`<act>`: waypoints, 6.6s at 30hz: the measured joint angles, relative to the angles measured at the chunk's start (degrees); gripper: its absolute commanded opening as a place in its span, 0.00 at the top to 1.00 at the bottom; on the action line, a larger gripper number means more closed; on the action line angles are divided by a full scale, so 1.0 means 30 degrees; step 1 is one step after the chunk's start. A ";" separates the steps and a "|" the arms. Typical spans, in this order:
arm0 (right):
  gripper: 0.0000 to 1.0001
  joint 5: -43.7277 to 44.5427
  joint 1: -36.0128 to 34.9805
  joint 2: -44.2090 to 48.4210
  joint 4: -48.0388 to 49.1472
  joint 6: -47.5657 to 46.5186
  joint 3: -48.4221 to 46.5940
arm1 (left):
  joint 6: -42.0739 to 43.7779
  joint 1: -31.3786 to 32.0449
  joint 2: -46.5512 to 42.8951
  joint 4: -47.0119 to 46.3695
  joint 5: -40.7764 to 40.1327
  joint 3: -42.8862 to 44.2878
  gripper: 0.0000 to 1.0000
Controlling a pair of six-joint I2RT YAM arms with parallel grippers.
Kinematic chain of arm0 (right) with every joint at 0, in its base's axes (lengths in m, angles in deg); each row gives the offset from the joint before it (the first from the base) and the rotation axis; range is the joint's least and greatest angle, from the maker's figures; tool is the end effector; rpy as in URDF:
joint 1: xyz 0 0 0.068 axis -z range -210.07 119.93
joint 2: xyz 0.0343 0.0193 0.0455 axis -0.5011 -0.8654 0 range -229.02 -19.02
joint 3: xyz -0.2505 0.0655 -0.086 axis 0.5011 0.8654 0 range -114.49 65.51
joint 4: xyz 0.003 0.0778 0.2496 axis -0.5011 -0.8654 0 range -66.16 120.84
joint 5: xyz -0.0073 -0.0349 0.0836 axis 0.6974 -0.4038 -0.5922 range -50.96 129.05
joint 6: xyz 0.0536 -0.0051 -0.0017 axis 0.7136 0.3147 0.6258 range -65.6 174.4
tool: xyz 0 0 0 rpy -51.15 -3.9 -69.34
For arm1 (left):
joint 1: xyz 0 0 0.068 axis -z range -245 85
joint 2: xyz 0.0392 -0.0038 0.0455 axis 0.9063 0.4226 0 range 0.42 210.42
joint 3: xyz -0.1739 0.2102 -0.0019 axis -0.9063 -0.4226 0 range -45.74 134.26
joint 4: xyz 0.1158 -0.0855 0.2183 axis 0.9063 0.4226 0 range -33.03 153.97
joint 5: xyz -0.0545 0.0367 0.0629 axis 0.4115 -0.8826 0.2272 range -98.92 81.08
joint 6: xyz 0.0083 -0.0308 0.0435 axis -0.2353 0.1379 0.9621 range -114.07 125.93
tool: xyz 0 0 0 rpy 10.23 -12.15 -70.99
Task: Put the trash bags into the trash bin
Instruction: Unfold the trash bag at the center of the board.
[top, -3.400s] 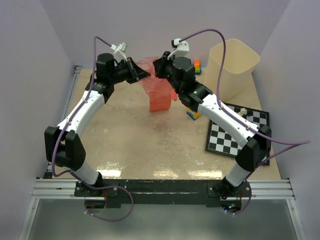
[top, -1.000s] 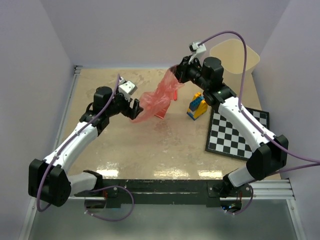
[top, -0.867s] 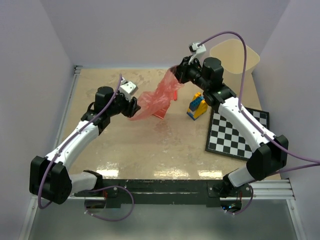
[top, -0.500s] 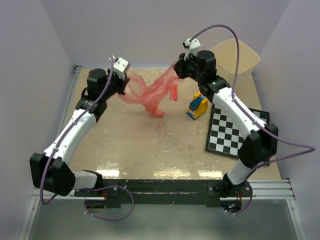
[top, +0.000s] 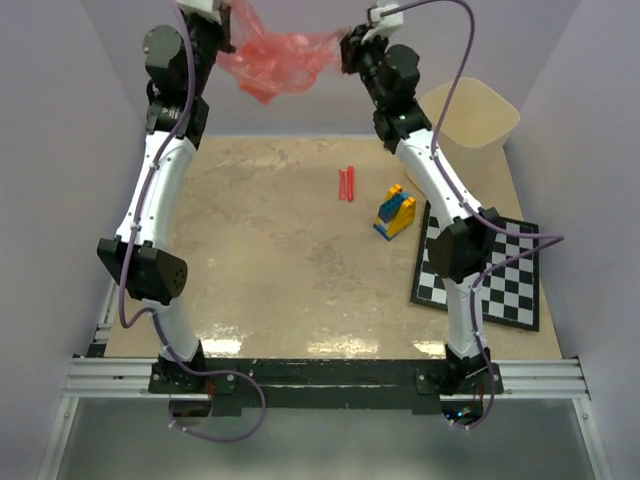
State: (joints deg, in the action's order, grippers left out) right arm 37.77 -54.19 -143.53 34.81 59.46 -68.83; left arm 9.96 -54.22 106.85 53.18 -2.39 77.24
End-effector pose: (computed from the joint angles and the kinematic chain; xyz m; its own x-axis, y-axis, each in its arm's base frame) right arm 0.4625 0.2080 0.4582 0.1791 0.1768 -0.9678 -0.4458 0.8915 0.0804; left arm 0.4071 -0.0815 0.5321 0.3611 0.0024 -0.9325 0.2658 0.9582 0.1054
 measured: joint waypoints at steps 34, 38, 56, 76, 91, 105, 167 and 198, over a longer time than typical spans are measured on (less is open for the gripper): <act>1.00 -0.0328 -0.3155 2.2964 0.1217 -0.4102 2.7117 | 0.8109 0.9828 -2.0152 -0.0087 -0.2302 -2.6884 1.00; 1.00 0.0168 -0.2820 1.7347 0.1545 -0.3024 2.3860 | 0.4197 0.6725 -1.6626 0.1727 -0.3198 -2.5157 1.00; 1.00 0.1086 -0.0692 0.2630 0.6441 -0.3271 0.2171 | 0.1953 0.1290 -0.2725 -0.1326 -0.1282 -0.2310 1.00; 1.00 -0.4677 -0.2725 2.8057 -0.3468 -0.8473 3.1459 | 1.9008 0.9202 -2.8348 -0.2973 0.8612 -3.4723 1.00; 1.00 -0.2018 -0.2608 1.6138 -0.1166 -0.5479 2.4414 | 0.9493 0.8386 -1.8957 0.0845 -0.1785 -2.7620 1.00; 0.99 0.0721 -0.0495 -0.0641 0.1574 -0.5348 -0.0656 | 0.4320 0.1472 -0.2222 0.2164 -0.2645 -0.3759 1.00; 1.00 -0.4911 -0.1749 1.8192 -0.0168 -1.6961 2.4727 | 1.8294 0.8830 -2.0888 0.6725 0.6309 -2.7518 1.00; 1.00 -0.2922 -0.0350 1.2779 -0.2535 -0.7198 1.3959 | 0.4481 0.5654 -1.4273 0.3082 -0.1734 -1.8972 1.00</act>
State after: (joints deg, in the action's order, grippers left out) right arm 29.00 -55.24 -105.19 27.20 37.87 -26.95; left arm 23.40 -37.26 64.03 62.42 -7.59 20.32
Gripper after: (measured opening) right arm 0.006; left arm 0.010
